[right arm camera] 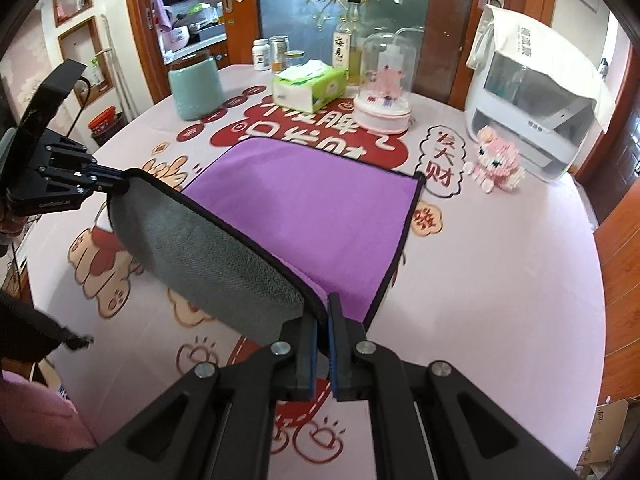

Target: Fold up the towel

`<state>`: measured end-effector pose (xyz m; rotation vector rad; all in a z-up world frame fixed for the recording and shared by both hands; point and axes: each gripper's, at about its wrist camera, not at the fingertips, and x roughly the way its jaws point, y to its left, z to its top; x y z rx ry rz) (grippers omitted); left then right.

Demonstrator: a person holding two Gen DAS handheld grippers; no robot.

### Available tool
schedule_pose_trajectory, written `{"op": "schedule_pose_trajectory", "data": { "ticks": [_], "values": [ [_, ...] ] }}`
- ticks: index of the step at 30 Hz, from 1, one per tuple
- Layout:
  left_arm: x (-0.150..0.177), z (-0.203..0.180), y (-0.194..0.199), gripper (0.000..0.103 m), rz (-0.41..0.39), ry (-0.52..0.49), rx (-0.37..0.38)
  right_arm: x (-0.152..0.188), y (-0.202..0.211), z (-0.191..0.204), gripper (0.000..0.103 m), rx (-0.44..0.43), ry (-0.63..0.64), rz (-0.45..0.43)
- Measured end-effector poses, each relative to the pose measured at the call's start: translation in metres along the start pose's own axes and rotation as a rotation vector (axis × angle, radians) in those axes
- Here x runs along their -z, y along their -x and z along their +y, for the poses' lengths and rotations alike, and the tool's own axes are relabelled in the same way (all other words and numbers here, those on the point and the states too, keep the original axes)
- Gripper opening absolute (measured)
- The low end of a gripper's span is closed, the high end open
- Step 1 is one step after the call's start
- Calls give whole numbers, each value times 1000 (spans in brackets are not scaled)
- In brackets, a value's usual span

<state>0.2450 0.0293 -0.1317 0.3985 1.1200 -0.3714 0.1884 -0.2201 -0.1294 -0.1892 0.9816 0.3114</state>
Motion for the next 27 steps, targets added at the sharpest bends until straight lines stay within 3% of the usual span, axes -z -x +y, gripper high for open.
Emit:
{"op": "schedule_pose_trajectory", "data": {
  "ticks": [19,27],
  "values": [
    [-81,30,-23,5,-122,134,-103,-90,-24,-43,4,127,-106,-157],
    [-107,42,-48,6,-117,190,-141,-108,-55,-59,4,117,-149,-145]
  ]
}}
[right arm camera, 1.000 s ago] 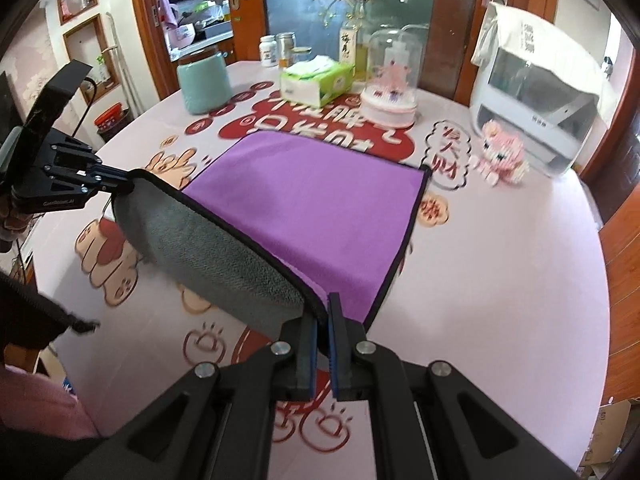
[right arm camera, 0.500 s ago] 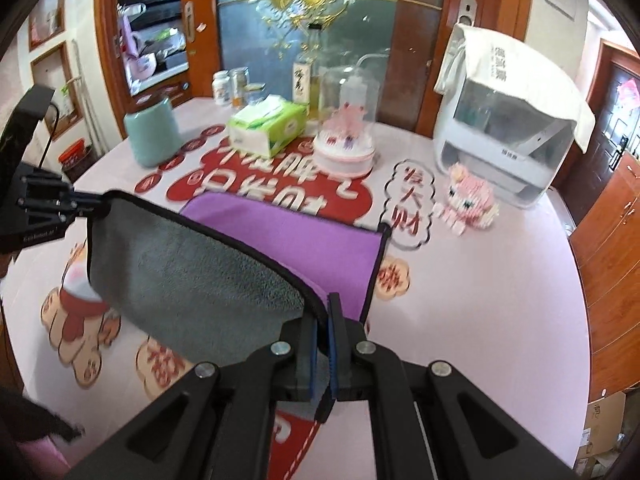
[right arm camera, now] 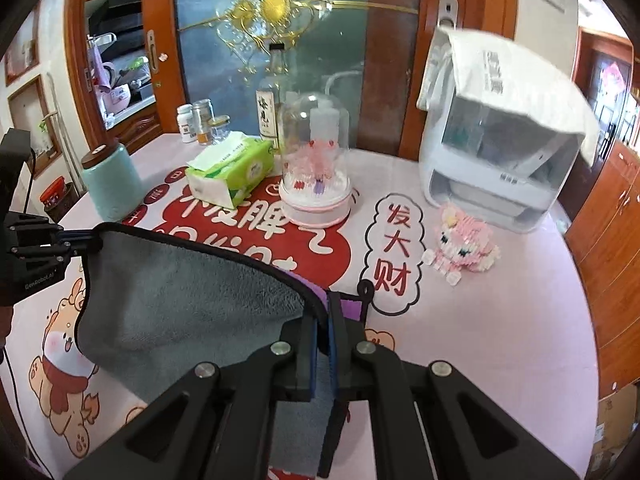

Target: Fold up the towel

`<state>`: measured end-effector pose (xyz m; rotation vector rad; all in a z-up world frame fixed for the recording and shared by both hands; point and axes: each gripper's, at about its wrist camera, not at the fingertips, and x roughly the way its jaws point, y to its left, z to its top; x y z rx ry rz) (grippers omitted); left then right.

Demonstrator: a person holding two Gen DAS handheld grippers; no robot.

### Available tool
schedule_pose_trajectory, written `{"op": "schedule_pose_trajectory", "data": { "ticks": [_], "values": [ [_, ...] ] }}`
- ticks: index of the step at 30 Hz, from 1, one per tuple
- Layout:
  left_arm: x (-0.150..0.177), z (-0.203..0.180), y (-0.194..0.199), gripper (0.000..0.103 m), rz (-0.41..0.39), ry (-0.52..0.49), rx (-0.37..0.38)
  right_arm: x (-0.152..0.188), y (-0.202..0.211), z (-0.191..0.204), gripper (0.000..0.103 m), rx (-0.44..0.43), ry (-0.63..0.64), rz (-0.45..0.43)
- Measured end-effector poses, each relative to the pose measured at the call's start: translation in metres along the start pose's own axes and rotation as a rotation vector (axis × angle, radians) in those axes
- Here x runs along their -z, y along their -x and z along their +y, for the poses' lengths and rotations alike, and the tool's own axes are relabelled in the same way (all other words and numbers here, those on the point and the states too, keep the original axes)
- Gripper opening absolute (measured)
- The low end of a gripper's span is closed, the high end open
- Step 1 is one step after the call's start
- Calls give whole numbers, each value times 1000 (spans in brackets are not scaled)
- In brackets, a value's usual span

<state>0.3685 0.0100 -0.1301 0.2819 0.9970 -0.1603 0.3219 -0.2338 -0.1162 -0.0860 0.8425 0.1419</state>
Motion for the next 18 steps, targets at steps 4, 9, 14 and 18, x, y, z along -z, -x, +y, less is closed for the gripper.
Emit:
{"op": "schedule_pose_trajectory", "data": {
  "ticks": [4,9,14,18],
  "values": [
    [-7,-2,-21,8,31,4,-25,4,-21,-3,4,-18,-15,47],
    [-8,-5,-42,13,75,19,-39,9,-39,-8,4,-38,-35,93],
    [-6,-5,-47,69,70,24,-98,11,-48,-19,42,-25,-77,115],
    [-6,-3,-45,70,70,35,-87,12,-45,-25,53,-42,-106,88]
  ]
}}
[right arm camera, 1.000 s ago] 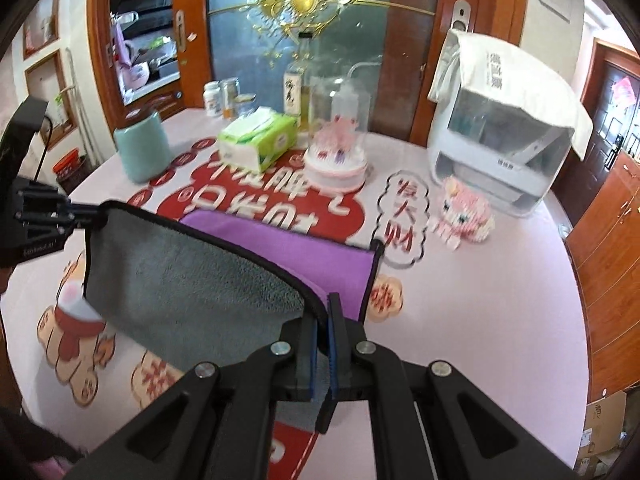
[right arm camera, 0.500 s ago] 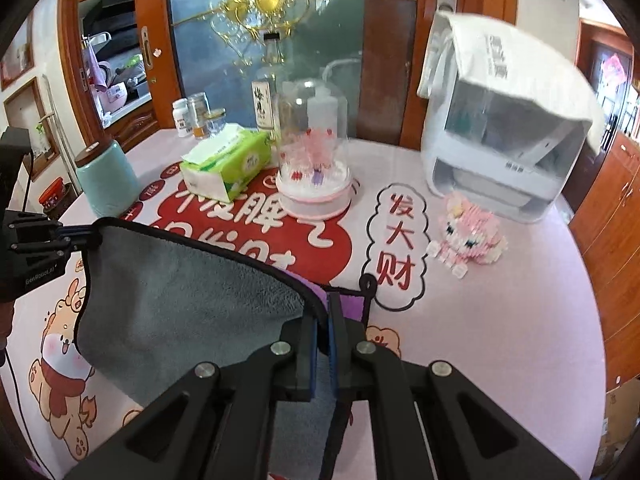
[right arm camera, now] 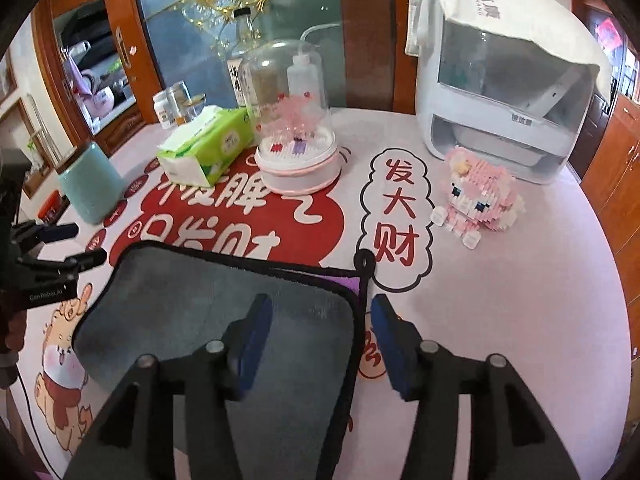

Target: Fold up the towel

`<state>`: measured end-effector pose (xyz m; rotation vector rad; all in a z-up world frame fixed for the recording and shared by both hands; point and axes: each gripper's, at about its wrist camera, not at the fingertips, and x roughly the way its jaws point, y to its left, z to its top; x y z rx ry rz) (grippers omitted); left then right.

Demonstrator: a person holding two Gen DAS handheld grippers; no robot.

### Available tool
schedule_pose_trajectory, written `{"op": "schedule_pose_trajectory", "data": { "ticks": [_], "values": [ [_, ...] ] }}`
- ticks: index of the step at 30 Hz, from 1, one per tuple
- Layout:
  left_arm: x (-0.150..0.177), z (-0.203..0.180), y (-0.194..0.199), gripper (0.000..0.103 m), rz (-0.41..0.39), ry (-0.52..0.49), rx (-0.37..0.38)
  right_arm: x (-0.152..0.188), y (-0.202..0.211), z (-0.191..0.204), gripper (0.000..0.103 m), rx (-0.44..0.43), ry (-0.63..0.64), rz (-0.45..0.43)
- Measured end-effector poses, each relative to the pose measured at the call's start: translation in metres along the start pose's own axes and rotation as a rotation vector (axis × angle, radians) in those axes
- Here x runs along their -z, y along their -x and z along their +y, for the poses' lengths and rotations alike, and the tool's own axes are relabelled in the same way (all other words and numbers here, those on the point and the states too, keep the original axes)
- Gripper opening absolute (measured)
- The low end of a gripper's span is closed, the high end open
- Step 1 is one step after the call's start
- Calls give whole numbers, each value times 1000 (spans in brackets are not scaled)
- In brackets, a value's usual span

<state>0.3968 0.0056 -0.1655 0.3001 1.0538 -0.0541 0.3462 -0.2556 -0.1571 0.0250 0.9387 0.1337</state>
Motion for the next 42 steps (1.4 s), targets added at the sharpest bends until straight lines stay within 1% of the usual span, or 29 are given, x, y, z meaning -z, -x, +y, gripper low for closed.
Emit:
{"op": "schedule_pose_trajectory", "data": {
  "ticks": [8,12,17,20,24,27,28,29,32,38,42],
  "values": [
    [7,2,17,70,-8,35,14,0,7,7,53,16,-1,10],
    [18,3,36,70,-17,51,23,5,19,15,53,29,-6,16],
    [35,7,67,70,-30,73,40,16,45,30,54,27,-19,15],
    [49,11,94,70,-54,88,48,27,65,40,56,53,-33,17],
    [72,19,134,70,-92,108,66,41,99,50,57,42,-80,-13],
    [88,24,155,70,-92,117,70,52,124,60,58,35,-100,-31],
    [93,25,162,70,-95,120,74,57,135,66,61,31,-100,-41],
    [101,27,171,70,-101,124,77,61,143,70,66,30,-98,-50],
    [119,31,191,70,-109,143,89,76,171,86,73,39,-99,-75],
    [160,28,227,71,-124,151,122,108,213,112,77,60,-125,-93],
    [186,22,246,71,-119,160,125,131,232,125,77,87,-152,-76]
  ]
}}
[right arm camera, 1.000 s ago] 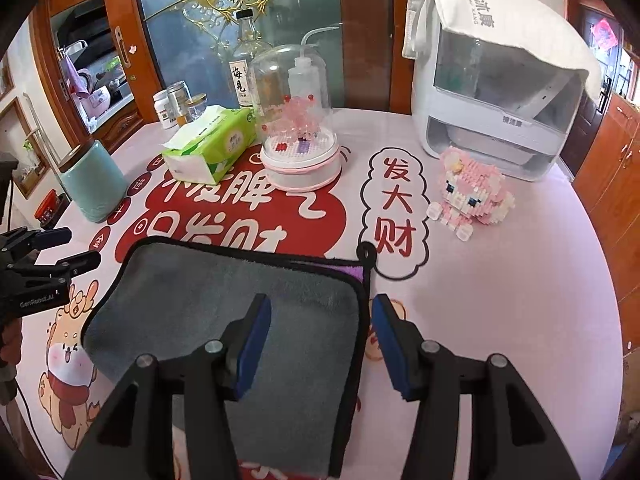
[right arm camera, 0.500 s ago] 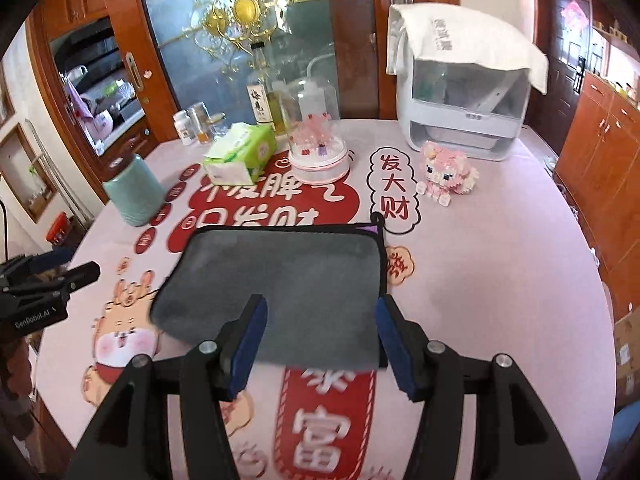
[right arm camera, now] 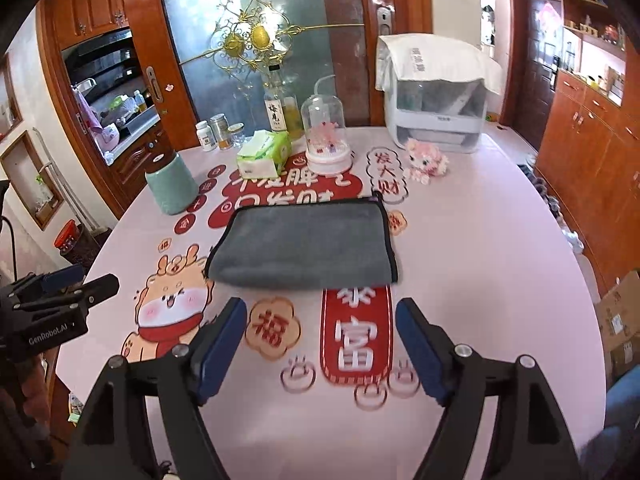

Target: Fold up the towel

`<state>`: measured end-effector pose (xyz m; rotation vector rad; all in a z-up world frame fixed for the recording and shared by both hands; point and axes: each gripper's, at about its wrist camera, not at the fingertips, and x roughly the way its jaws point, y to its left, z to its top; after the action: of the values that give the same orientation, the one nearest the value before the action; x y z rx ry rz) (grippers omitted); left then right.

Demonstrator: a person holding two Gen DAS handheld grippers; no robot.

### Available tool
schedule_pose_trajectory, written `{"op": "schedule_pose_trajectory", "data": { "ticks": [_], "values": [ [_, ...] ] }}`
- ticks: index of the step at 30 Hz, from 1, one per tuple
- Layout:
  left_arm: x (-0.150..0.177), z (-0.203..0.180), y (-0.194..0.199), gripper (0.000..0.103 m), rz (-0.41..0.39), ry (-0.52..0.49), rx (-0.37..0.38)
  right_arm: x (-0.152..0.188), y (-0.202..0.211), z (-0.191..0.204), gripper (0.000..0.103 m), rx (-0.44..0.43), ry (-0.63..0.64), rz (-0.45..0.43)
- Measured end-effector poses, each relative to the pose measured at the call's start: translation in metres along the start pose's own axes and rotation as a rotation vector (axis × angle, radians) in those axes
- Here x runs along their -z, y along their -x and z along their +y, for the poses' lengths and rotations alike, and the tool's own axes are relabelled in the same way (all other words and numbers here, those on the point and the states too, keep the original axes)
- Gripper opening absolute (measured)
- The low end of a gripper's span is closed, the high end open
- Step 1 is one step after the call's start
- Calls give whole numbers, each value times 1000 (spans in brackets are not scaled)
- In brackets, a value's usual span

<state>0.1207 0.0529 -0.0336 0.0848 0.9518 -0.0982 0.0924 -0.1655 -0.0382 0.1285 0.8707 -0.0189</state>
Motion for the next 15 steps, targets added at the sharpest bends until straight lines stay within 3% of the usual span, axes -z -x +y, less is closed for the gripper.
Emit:
{"op": "schedule_pose_trajectory", "data": {
  "ticks": [8,11,15],
  "values": [
    [35,-6,36,83,21,57,-19,33,30,5,78,-18,-46,62],
    [46,-9,45,85,39,93,-9,43,40,3,87,-8,-39,84],
    [55,-13,55,89,45,132,-11,53,53,-5,89,11,-47,107]
  ]
}}
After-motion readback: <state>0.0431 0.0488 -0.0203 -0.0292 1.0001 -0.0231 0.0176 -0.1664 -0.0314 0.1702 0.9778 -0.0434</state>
